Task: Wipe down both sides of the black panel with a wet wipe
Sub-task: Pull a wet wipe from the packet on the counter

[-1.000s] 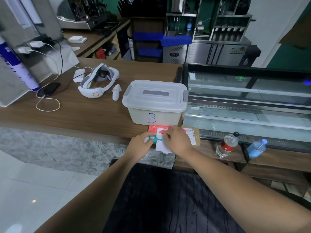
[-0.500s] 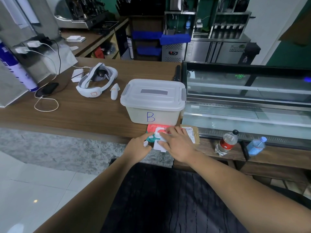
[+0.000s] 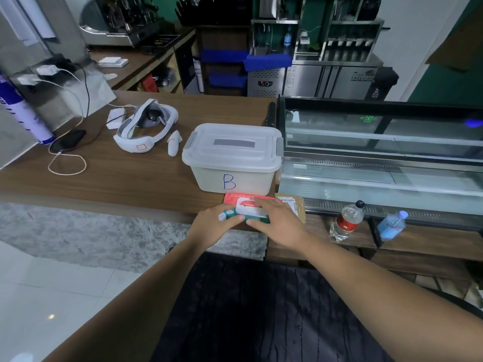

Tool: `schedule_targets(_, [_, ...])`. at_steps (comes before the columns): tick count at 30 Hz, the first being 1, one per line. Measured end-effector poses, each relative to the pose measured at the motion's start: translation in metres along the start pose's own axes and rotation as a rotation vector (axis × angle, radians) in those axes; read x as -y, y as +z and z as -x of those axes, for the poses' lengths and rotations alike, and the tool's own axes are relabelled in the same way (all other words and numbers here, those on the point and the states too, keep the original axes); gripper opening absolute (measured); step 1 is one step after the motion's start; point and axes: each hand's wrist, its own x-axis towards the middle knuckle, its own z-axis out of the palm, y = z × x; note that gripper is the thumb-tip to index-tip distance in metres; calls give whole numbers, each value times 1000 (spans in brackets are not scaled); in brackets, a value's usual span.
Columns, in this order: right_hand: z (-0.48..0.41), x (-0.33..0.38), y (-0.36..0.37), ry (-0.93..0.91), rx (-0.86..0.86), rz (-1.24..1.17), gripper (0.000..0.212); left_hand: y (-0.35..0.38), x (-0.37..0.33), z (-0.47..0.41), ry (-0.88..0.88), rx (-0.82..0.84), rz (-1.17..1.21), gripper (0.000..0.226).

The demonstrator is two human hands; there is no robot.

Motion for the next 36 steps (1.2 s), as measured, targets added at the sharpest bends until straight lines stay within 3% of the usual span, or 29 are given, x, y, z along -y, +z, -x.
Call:
schedule_targets(3, [-8,4,0,92,-115,-173,56,-1,-8,-2,-59,-57,40,55])
schedule_targets(13, [-31,7,13,328,-297,-299,22,12,-20,-31,-155,-178,-96,49])
schedule_targets(20, [-37,6,16,294,-297,-229,22,17,-16,-40,-222,-174,-77,42])
schedule_targets(29, [-30,0,28,101,-334,102,23,14,-16,-44,-244,-124,-43,40])
schedule_targets(36, [-30,1,26,124,-307,45,26,6,-26,-36,-255,-117,20,38])
